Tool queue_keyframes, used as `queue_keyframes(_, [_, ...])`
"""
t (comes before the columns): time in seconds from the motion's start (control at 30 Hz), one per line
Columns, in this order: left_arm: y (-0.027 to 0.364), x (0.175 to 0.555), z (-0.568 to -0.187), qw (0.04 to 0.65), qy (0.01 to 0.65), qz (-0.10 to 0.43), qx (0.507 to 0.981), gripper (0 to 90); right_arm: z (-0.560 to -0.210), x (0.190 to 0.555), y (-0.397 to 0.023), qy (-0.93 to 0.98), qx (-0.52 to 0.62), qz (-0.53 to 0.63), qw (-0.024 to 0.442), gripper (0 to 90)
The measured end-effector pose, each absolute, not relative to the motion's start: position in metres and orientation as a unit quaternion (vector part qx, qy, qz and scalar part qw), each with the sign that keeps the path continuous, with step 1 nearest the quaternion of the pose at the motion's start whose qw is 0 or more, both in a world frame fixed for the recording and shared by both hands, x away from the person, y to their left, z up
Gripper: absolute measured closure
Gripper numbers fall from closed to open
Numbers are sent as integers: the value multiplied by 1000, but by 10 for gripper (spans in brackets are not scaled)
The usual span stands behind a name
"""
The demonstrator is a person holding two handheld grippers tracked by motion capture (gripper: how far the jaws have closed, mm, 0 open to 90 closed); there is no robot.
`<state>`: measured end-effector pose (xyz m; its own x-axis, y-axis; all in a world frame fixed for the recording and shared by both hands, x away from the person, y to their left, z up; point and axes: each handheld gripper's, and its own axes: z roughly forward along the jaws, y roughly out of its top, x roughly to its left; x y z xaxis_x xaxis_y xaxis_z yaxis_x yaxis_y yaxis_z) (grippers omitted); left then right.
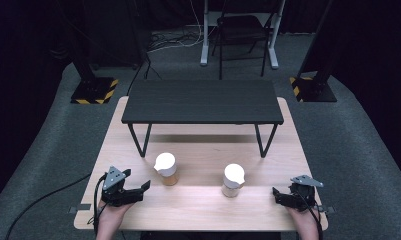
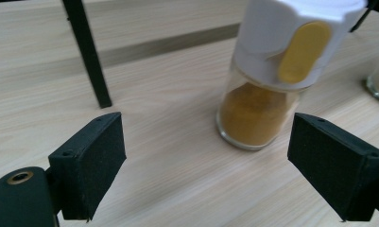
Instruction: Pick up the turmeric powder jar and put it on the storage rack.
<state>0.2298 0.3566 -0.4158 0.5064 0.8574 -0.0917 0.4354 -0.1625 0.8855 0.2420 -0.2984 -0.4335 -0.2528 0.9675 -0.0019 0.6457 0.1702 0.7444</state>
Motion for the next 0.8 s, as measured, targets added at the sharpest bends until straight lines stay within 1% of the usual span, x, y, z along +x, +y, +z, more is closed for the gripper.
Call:
queue_keyframes(0.2, [351,229,-413,486,433,218,727,111,-434,242,-298,723,558,322,250,93])
queue_keyframes(0.47, [339,232,-411,488,420,217,734,111,-434,242,-299,724,557,322,249,93])
queue_keyframes(0.8, [320,245,-408,493,410,210,738,111,-434,243,-299,724,556,323,249,93])
